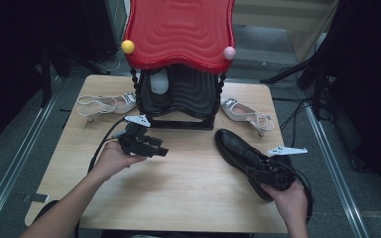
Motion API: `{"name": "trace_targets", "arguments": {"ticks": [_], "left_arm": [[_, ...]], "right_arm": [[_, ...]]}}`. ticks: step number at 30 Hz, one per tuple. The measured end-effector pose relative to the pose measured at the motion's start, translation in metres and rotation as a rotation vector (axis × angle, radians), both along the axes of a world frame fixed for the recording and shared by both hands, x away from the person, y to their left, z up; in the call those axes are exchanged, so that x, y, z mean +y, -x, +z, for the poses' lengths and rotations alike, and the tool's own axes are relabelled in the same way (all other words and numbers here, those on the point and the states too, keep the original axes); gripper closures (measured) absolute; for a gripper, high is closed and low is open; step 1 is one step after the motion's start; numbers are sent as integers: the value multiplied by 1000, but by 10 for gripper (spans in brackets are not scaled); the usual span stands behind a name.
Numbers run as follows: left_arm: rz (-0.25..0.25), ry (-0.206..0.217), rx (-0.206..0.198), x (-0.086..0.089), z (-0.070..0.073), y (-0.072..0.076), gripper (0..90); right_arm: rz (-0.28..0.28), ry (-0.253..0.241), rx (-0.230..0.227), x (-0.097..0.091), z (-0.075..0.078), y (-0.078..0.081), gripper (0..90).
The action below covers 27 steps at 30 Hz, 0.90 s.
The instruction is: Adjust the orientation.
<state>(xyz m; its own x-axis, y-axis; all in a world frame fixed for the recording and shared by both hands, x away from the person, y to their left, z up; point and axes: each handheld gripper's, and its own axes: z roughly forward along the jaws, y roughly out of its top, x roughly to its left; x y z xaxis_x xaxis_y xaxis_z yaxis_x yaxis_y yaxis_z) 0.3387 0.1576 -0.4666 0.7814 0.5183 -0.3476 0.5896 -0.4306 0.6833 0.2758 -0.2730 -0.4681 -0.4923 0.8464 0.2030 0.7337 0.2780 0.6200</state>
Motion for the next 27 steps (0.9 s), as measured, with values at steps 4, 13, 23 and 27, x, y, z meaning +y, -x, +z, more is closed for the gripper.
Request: {"name": "trace_targets", "arguments": {"ticks": [4, 13, 23, 27], "left_arm": [[6, -3, 0, 2, 0, 2, 466], [8, 28, 16, 12, -1, 6, 664], [45, 31, 19, 22, -2, 11, 711], [54, 34, 15, 26, -1, 15, 711]], "right_arm": [[5, 8, 22, 6, -6, -10, 636], [-4, -37, 87, 8, -7, -21, 827], [56, -77, 55, 26, 13, -15, 830], [108, -82, 68, 45, 14, -17, 828]]}}
